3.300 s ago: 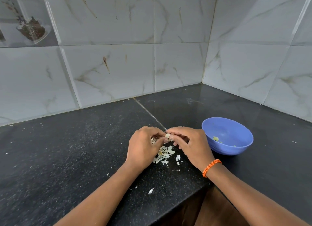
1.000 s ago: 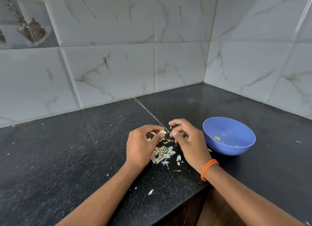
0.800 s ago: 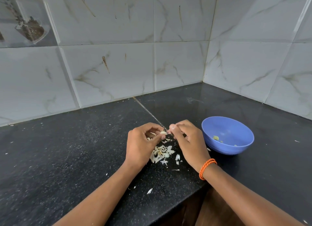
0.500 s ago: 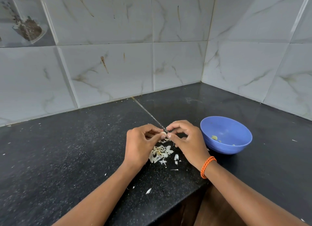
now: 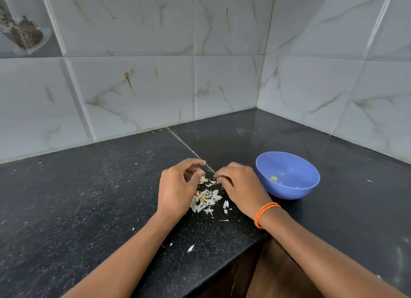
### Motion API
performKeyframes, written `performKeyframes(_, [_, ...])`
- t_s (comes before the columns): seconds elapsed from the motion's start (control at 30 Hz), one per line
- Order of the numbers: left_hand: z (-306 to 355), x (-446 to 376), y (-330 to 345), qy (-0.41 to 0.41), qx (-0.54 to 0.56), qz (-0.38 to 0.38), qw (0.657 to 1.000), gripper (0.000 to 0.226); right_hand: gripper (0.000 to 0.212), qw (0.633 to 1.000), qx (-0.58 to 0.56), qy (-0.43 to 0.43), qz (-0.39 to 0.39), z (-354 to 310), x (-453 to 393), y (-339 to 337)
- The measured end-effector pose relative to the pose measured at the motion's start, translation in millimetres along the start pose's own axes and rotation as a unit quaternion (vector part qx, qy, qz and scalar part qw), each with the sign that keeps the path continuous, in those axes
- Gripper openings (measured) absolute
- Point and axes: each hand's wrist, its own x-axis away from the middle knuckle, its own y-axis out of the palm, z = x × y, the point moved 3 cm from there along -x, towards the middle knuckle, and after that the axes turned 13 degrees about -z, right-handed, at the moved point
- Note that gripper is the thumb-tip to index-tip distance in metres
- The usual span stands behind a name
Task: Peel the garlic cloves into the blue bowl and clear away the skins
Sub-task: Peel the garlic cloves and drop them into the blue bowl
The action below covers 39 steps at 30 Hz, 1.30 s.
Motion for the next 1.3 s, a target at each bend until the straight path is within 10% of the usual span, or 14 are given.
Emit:
performKeyframes(0.17, [0,1,0,0.002,-0.015,-0.007,1.000,0.036,0.012,0.992,0.095,-0.011,-0.085,-23,-7,-13])
performKeyframes(0.37, [4,-2,-3,0.040,-0.025,-0.009,0.999,0.045,0.013,0.993,0.088,-0.055,0.055,-33,-24,-47])
performKeyframes(0.5, [2,-5,-4,0.035,-0.049,-0.025,0.998,0.043,0.018,0.979,0.164,-0.033,-0.118,-28,-6,1])
performKeyframes(0.67, [2,-3,-1,-0.001,0.027,-0.010,1.000,0.015,0.014,0.990,0.110,-0.065,0.058,-20,-24,-51])
performKeyframes(0.77, [6,-2,-3,-0.007,0.025,0.002,1.000,0.012,0.021,0.976,0.185,-0.073,-0.093,-21,-8,3])
performKeyframes(1.03, [3,-3,-3,-0.011,-0.022,0.023,0.999,0.047,0.015,0.996,-0.055,-0.063,0.009,-10,3,-14])
performKeyframes(1.3, [7,-2,8,0.030,-0.013,-0.076,0.997,0.024,0.021,0.983,-0.162,-0.031,0.075,2,10,-7])
